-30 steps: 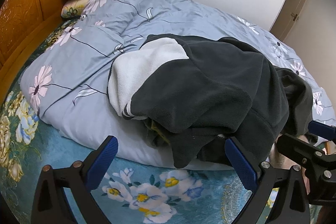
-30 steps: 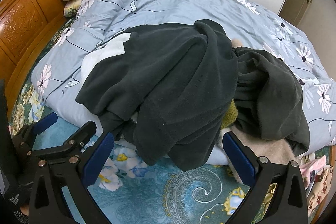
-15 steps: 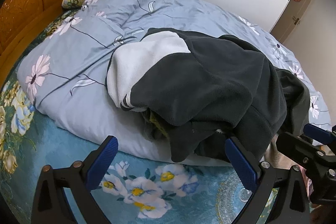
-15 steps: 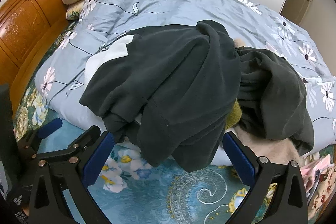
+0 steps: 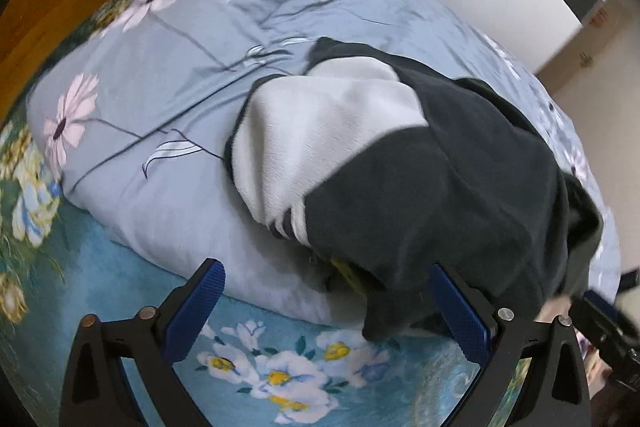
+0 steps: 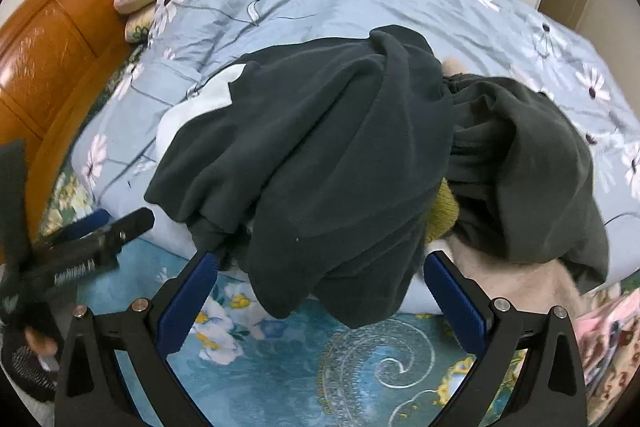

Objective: Fold clothes
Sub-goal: 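Grasp the hoodie edge with the left gripper while the right gripper grasps another edge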

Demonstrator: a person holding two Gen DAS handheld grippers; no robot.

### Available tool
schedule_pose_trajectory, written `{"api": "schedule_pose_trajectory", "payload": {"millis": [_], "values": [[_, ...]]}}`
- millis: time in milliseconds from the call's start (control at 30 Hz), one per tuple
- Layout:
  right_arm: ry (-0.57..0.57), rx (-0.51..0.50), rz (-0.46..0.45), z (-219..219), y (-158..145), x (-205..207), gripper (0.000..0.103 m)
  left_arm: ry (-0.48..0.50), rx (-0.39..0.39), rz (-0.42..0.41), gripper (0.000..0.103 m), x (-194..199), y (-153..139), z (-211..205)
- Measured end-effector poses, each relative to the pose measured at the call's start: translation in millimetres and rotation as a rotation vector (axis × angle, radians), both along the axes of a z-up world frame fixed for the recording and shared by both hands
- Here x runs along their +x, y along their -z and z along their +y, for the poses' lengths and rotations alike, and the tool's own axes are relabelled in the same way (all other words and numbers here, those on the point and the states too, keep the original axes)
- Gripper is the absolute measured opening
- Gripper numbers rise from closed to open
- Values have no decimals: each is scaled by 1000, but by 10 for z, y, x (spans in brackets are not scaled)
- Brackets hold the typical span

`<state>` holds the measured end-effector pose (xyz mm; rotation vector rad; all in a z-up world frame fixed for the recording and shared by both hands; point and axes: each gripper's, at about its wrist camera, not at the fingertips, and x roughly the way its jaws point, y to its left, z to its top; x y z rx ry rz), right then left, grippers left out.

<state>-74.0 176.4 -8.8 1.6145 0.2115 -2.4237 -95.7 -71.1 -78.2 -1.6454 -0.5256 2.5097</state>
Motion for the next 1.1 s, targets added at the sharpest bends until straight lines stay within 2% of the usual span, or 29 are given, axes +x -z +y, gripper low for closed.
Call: {"api": "schedule_pose_trajectory", "payload": {"millis": [67,100,133,200,233,333,400,500,533,600,667,700,733,833,933,1100], "values": [[48,-31,-8,75,23,-71,101,-21,40,-28,102,-72,52,-27],[74,-49,-18,112,42,-111,96,-30,73,-43,102,-105,81,-36],[102,-64,-30,146,68,-158,85,-47,126,-58,102,-124,119,-47],[129,-85,-51,164,121,-234,75,-88,231,-96,101,-156,221,-61],[140,-95,-62,170,148,-271,74,-112,281,-119,100,-171,286,-65],[175,-126,-94,179,224,-360,72,-185,434,-189,88,-216,482,-77],[203,-145,-116,196,269,-415,66,-231,499,-233,72,-234,611,-73],[259,-173,-152,253,327,-486,57,-277,549,-273,61,-247,724,-49],[282,-191,-166,285,341,-504,54,-277,546,-267,57,-244,704,-46],[324,-232,-190,350,361,-536,48,-277,540,-253,34,-239,658,-40],[347,-266,-207,406,365,-552,40,-277,533,-240,21,-234,612,-34],[356,-279,-213,433,363,-552,32,-259,515,-224,17,-230,545,-28],[361,-290,-216,451,351,-550,23,-240,497,-207,15,-226,476,-21],[368,-314,-215,483,287,-536,10,-179,457,-132,9,-189,180,-20],[363,-343,-195,487,137,-516,9,-105,412,-15,9,-162,-306,-40],[316,-432,-114,506,-353,-470,8,-46,410,114,8,-121,-1027,-139]]}}
